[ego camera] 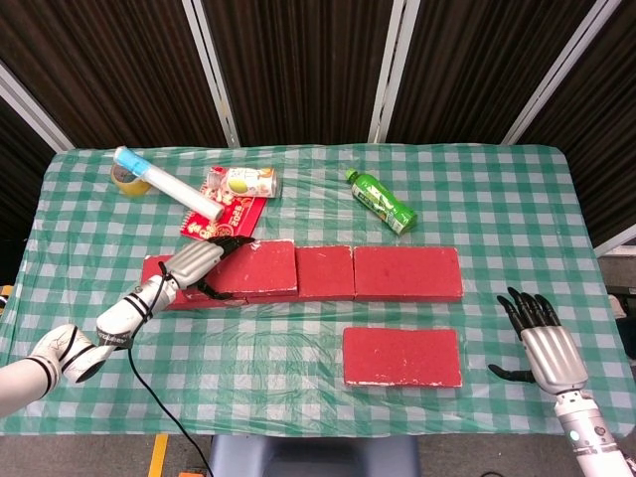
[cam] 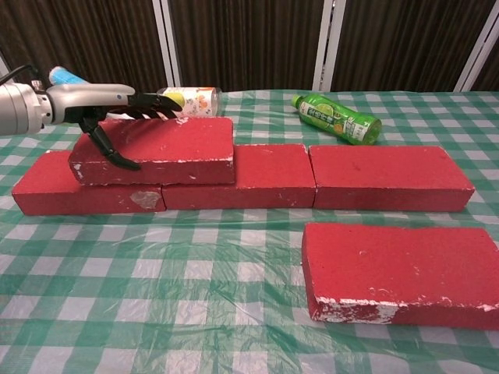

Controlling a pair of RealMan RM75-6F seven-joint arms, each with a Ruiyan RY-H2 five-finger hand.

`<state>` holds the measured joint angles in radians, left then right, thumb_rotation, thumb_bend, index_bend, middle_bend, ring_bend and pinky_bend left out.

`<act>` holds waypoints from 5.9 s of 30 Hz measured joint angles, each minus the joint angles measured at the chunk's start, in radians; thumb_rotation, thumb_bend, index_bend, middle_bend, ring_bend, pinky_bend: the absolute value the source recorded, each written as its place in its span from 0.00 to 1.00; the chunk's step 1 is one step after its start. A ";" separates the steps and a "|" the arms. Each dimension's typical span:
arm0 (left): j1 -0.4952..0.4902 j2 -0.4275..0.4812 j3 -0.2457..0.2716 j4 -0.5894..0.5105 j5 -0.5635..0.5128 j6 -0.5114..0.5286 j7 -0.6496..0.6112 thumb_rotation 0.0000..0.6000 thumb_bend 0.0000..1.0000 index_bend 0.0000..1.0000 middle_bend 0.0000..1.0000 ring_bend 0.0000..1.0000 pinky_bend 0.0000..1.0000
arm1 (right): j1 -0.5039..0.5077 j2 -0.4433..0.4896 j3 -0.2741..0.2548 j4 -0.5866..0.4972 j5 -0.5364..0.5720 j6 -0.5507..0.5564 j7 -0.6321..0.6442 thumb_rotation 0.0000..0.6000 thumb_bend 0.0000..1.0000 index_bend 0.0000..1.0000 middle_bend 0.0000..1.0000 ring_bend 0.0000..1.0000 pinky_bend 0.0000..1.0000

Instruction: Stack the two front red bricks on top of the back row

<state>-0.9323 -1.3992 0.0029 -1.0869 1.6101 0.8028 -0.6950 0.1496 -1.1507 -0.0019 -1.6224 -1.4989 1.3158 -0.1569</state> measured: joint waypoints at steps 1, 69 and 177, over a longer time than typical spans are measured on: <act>0.000 0.000 0.001 0.001 -0.002 0.000 -0.001 1.00 0.27 0.00 0.12 0.30 0.44 | 0.000 0.000 0.000 0.000 0.000 0.000 0.000 0.87 0.20 0.00 0.00 0.00 0.00; -0.010 0.033 0.002 -0.091 -0.054 -0.003 0.087 1.00 0.26 0.00 0.00 0.00 0.06 | 0.006 -0.008 -0.003 0.004 -0.002 0.000 -0.006 0.87 0.20 0.00 0.00 0.00 0.00; 0.667 0.026 -0.024 -0.115 -0.106 0.559 0.710 1.00 0.26 0.00 0.00 0.00 0.03 | 0.716 -0.320 0.127 0.555 -0.018 -0.577 0.672 1.00 0.20 0.43 0.37 0.31 0.45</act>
<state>-0.2651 -1.3736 -0.0213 -1.2018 1.5040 1.3613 0.0149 0.8652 -1.4707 0.1254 -1.0675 -1.5173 0.7384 0.5150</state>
